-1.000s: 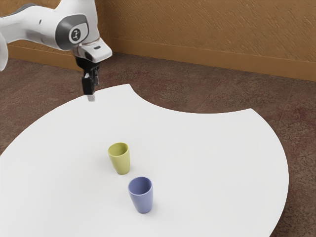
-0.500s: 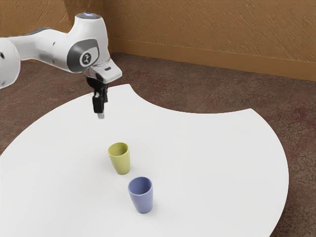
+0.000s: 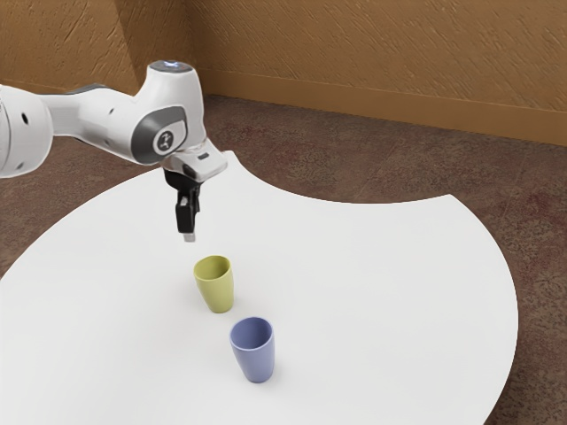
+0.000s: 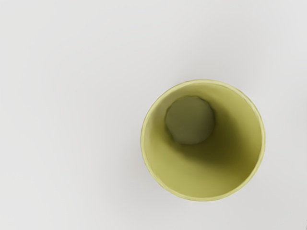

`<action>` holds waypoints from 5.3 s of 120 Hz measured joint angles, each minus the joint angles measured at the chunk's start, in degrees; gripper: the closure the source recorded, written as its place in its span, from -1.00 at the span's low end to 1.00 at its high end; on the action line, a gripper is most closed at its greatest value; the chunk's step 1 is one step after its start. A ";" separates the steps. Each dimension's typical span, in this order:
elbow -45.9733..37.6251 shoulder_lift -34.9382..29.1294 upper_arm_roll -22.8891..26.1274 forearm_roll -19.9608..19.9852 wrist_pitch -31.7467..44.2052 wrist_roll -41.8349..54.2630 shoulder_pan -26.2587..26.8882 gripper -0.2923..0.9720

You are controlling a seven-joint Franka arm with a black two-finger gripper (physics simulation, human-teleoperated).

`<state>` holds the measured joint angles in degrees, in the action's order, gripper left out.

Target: Place the left cup onto the right cup

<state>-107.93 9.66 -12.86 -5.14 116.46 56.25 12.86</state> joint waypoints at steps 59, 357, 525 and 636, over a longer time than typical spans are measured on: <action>-2.57 1.94 1.02 0.03 3.68 -2.16 0.07 -0.54; 0.14 9.29 4.60 2.40 8.80 -2.82 -3.33 0.70; -1.68 -6.06 4.44 2.13 -5.64 -7.30 7.32 0.70; -3.78 -7.42 4.46 2.05 -8.28 -13.89 12.28 0.70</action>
<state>-111.71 2.24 -8.41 -3.09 108.18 42.35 25.14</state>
